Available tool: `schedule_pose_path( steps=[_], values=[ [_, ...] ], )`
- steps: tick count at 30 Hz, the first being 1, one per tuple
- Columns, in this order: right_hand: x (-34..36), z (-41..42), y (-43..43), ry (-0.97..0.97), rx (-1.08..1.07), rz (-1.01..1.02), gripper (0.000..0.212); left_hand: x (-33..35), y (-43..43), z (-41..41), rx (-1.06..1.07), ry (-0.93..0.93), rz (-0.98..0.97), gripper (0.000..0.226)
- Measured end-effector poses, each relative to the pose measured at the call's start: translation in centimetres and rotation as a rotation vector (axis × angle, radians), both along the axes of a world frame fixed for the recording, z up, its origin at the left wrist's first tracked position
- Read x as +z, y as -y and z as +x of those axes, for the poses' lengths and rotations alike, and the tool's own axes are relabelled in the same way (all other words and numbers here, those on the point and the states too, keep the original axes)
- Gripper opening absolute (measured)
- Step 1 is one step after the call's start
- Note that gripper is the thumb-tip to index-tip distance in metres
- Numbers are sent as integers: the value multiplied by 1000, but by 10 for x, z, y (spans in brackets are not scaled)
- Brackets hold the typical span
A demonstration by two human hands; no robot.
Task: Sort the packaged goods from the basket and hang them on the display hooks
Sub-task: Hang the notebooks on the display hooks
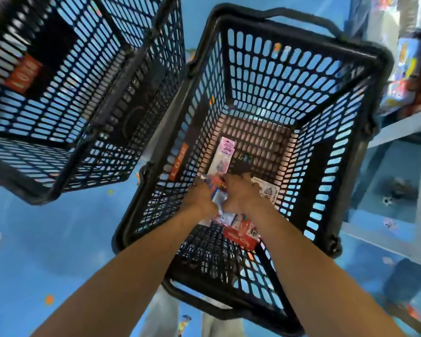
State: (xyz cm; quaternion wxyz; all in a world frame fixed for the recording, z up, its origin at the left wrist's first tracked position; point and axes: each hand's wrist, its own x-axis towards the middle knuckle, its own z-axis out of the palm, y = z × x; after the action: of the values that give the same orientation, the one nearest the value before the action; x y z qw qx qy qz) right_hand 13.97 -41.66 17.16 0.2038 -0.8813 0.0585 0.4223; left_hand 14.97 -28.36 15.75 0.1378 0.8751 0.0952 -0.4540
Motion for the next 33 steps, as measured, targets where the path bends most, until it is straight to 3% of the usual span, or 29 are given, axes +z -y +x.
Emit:
schedule_pose_path(
  steps=[6, 10, 15, 19, 21, 24, 26, 28, 30, 33],
  values=[
    [3, 2, -1, -33, 27, -14, 94, 12, 0, 6, 84, -94, -48, 99],
    [14, 4, 3, -8, 35, -46, 100, 8, -3, 5, 77, -148, -126, 130],
    [46, 2, 16, -17, -43, -29, 110, 42, -6, 7, 50, -105, -253, 105],
    [72, -1, 17, 21, -271, 99, 107, 82, -4, 15, 62, -68, -374, 78],
    [86, -5, 15, 70, -533, 279, 110, 102, -8, 20, 98, -63, -443, 53],
    [117, -19, 6, 92, -893, 544, 96, 132, -21, 27, 229, -49, -561, 41],
    [134, -27, -3, 98, -1023, 649, 79, 153, -33, 28, 313, -119, -592, 39],
    [164, -31, -21, 144, -1169, 785, 52, 170, -46, 26, 379, -198, -620, 55],
    [191, -35, -42, 196, -1280, 840, 50, 190, -61, 23, 421, -228, -666, 67],
    [217, -35, -84, 261, -1274, 866, 43, 220, -90, 22, 440, -268, -722, 51]
  ],
)
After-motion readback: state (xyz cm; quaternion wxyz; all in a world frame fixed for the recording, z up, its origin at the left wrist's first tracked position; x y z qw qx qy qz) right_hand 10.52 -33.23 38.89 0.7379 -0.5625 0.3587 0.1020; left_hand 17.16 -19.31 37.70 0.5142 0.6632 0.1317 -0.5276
